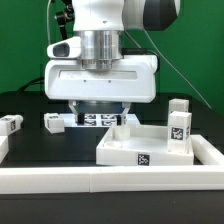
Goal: Assemble square table
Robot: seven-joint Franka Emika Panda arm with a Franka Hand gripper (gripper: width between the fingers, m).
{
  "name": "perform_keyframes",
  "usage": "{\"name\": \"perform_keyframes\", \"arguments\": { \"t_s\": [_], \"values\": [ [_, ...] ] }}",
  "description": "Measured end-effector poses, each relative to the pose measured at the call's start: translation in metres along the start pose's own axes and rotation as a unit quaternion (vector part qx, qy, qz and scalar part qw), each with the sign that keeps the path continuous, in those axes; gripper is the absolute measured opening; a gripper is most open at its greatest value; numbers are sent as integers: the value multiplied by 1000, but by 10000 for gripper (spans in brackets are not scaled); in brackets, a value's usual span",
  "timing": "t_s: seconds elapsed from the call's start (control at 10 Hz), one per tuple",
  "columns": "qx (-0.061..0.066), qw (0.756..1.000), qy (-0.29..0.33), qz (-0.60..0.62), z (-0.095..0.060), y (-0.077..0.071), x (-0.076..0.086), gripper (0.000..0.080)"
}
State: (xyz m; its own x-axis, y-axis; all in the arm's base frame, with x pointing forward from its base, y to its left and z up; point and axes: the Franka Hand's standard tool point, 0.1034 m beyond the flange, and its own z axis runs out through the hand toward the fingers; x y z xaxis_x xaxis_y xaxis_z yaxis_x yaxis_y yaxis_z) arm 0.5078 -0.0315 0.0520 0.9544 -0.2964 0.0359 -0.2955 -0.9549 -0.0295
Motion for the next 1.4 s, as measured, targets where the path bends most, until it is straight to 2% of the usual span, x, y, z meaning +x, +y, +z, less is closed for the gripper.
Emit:
{"name": "perform_keyframes", "arguments": {
  "t_s": [0.3,0.7,0.9,1.1,1.2,1.3,1.4],
  "values": [
    [-6,1000,3,-12,12,-6,-5,649],
    [-21,1000,14,-18,29,1,-7,649],
    [-23,1000,10,-17,33,1,-9,649],
    [-22,1000,13,-17,31,-1,-5,393],
    [-22,1000,13,-17,31,-1,-5,393],
    [-22,1000,13,-17,31,-1,-5,204],
    [-22,1000,13,-17,31,-1,-5,204]
  ]
}}
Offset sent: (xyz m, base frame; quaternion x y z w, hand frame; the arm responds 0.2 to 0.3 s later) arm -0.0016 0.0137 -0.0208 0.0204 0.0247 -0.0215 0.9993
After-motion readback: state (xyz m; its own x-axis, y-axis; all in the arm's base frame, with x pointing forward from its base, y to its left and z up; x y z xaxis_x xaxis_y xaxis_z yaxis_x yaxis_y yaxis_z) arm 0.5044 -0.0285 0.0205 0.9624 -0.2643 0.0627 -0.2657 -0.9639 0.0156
